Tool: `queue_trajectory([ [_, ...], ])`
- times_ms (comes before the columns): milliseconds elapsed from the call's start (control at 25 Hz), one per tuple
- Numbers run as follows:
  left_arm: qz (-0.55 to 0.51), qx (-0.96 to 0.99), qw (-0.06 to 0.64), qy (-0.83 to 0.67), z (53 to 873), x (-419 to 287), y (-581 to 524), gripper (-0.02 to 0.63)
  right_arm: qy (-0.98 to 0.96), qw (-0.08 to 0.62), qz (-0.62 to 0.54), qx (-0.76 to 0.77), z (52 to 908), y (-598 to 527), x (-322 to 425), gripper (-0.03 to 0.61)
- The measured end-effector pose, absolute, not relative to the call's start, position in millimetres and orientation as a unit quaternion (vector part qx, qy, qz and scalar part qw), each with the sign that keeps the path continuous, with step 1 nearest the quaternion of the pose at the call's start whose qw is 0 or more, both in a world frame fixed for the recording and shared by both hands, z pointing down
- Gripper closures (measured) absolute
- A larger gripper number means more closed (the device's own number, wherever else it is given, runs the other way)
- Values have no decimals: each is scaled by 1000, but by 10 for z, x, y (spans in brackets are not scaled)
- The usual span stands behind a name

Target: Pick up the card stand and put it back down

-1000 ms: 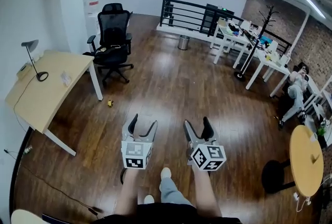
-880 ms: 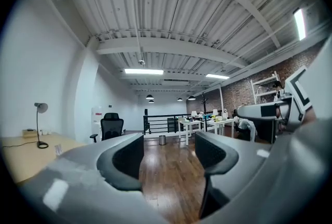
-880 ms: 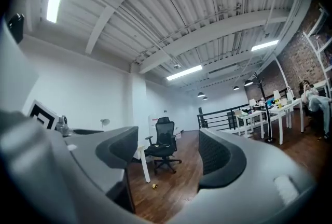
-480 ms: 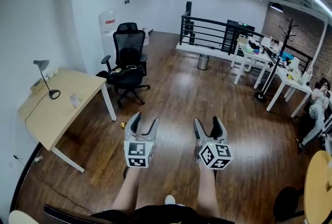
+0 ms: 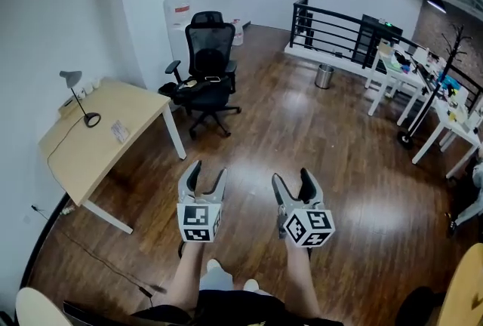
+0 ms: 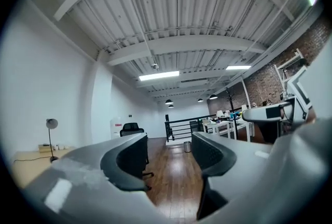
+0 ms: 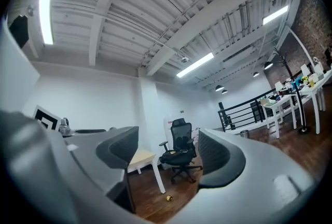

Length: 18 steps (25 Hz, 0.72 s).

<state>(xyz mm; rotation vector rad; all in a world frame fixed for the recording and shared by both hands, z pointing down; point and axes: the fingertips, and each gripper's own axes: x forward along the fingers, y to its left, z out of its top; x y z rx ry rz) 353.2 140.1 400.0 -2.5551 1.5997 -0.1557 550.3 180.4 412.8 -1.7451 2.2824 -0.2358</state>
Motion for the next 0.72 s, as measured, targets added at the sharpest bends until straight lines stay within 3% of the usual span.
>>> queue_trajectory([
  [360,-81,-830,50,550,4162,3025,442,345,776,76,-43,-624,4090,707,5063,222],
  [720,-74,-813,78,572,3854,2077,-760,345,825,71,-16,-560,3719,-718,3771,222],
])
